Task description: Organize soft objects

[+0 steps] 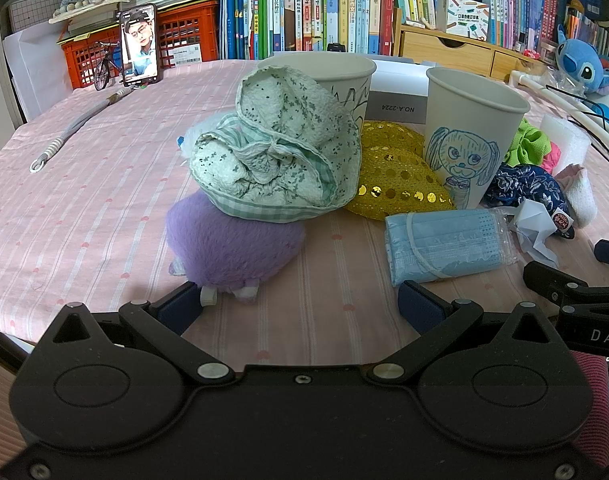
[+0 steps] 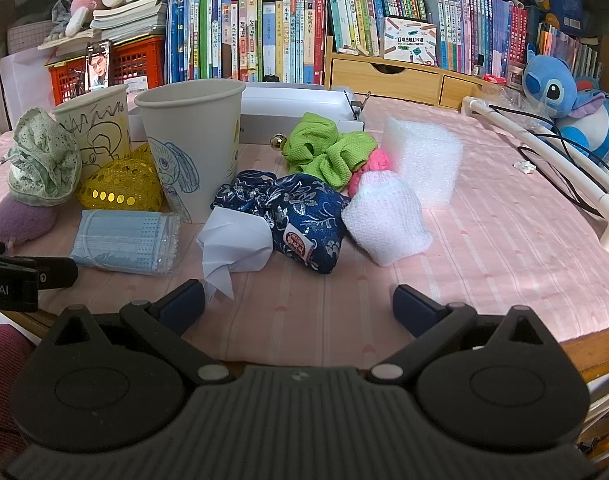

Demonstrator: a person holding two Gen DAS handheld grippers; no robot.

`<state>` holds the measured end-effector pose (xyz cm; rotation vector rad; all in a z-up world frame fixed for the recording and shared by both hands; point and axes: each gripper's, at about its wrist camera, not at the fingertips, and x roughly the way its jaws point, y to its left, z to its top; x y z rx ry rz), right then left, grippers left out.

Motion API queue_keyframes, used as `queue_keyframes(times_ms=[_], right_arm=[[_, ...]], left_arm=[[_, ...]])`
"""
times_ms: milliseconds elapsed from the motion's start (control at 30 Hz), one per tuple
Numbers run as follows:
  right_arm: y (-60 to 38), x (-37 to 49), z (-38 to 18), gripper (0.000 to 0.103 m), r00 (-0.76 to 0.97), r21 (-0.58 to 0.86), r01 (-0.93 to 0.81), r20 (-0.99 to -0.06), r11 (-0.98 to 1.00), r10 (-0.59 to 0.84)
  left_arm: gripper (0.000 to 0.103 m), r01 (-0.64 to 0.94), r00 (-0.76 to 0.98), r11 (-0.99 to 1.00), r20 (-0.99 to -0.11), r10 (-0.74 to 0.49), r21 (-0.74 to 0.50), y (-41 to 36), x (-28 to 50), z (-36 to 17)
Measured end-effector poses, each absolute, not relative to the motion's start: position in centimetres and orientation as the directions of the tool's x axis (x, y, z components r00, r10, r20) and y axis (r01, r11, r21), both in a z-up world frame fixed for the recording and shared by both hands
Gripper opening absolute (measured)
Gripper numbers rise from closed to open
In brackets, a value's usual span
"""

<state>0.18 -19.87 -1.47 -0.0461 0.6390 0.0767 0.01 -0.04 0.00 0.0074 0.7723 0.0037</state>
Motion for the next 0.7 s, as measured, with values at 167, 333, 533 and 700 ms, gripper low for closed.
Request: queue_keyframes(times_ms=[167,333,533,700], right_arm=[[-19.90,0.18,-1.43,0.103,0.802,-0.013,-0.080,-0.595,0.997,0.057],[-20.23,0.32,-1.77,0.103,0.804,-0.012,-0.081,-0.591,0.997,0.058],[-20.07,0.35,-1.52,0.103,0.801,-0.014,-0.087,-0.596,0.996,0.062],[-20.05,0.36,-1.49,0.103,0.801,-0.014,-0.085,-0.595,0.996,0.060]], left_arm=[[0.103,0.001,0.717,1.000,-0.697,0.005,0.008,-0.04,0.02,0.01],[0.103,0.006,0.713,1.000,-0.701,0.002,0.010,-0.10,0.17,0.10],[0.103,0.023,0.701,1.000,-0.713,-0.009,0.010,0.48,0.72,0.40],[0.103,0.029,0.704,1.000,-0.710,-0.014,0.009,0.63,0.63,0.31]])
